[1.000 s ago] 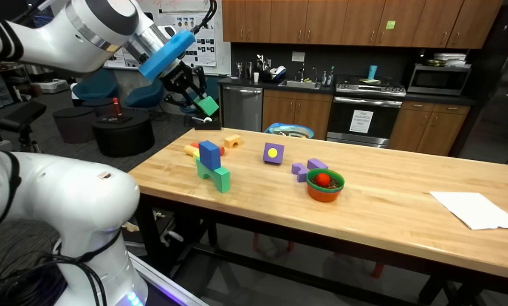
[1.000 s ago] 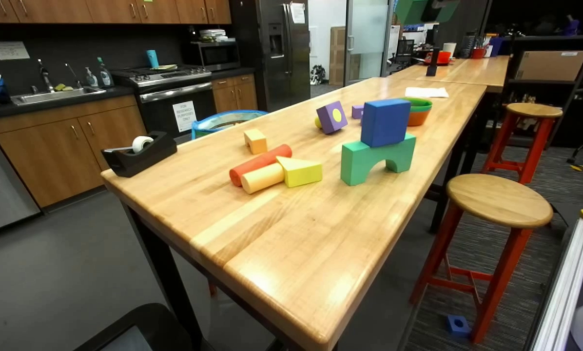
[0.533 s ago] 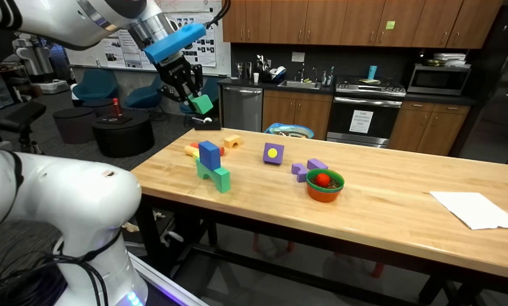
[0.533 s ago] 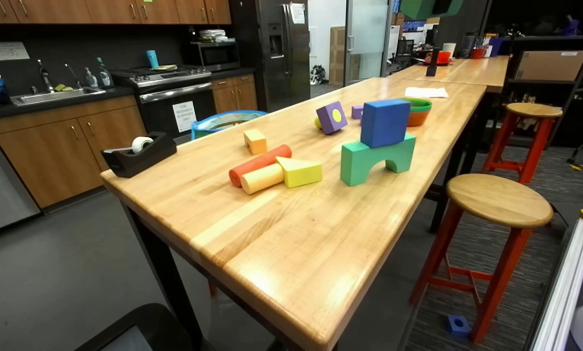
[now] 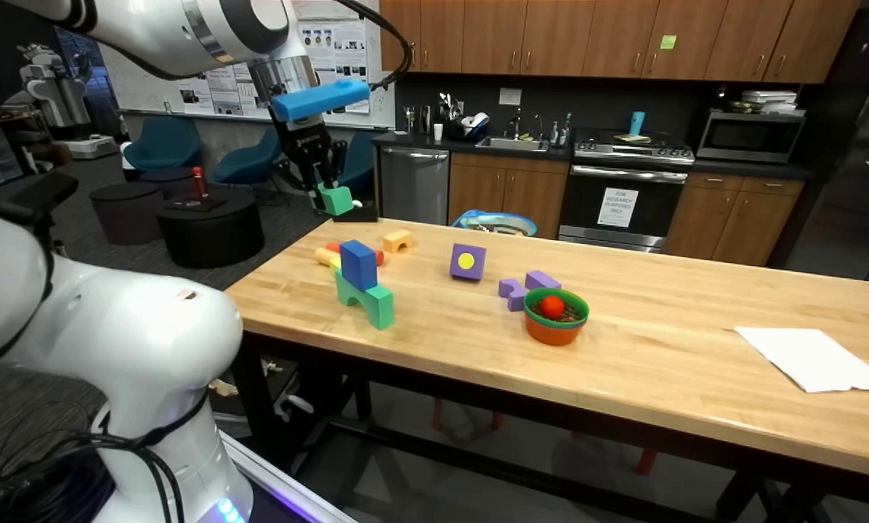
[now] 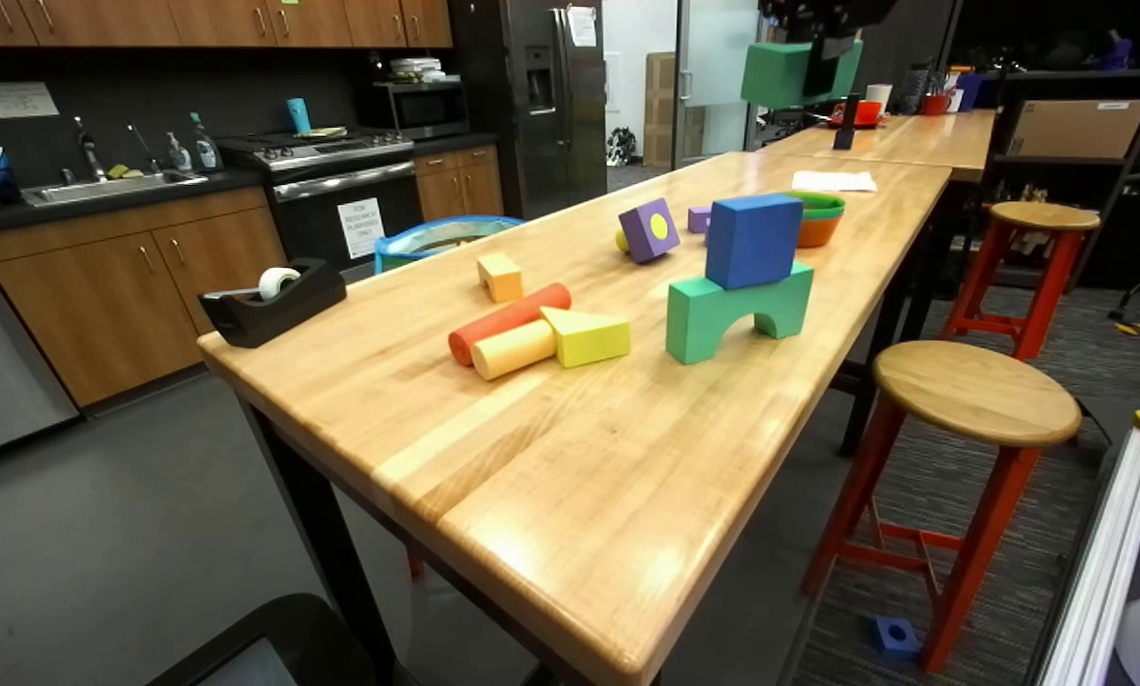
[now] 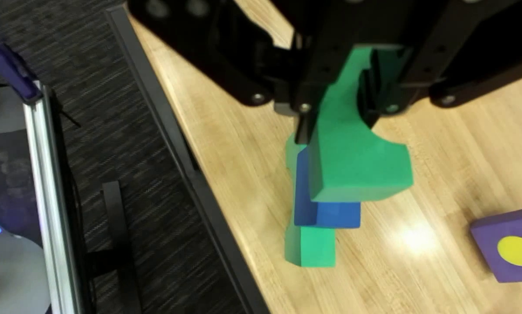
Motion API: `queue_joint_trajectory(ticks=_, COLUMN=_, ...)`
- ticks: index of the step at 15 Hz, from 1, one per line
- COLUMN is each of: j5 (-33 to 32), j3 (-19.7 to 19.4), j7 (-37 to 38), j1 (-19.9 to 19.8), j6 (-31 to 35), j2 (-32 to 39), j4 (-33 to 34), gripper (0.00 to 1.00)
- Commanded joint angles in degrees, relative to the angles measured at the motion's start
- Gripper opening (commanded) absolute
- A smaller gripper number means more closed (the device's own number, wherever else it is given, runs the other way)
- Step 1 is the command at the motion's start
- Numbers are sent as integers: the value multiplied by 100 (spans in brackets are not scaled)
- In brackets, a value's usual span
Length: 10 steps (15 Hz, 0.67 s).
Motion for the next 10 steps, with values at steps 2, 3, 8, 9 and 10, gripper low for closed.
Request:
queue_joint_trajectory(ticks=2, j5=338, j3=109, j7=88, j1=-149, j6=119, j2=507, j4=253, gripper=6)
queue_joint_trajectory(ticks=3, j5=379, j3=126, j7=202, j1=-217, j6=154, j2=565, j4=259, gripper=6)
queue_joint_trajectory(ticks=8, j5=478, j3=74, j7=327, j1=-385, j6=342, j2=735, j4=263, gripper=6)
queue_joint_trajectory(ticks=9, j5=487, j3=64, j7=332, j1=-421, j6=394, j2=783, j4=262, gripper=6)
queue_joint_trajectory(ticks=10, j5=493, j3=63, j7=343, j1=-455, j6=428, j2=822, j4=265, gripper=6)
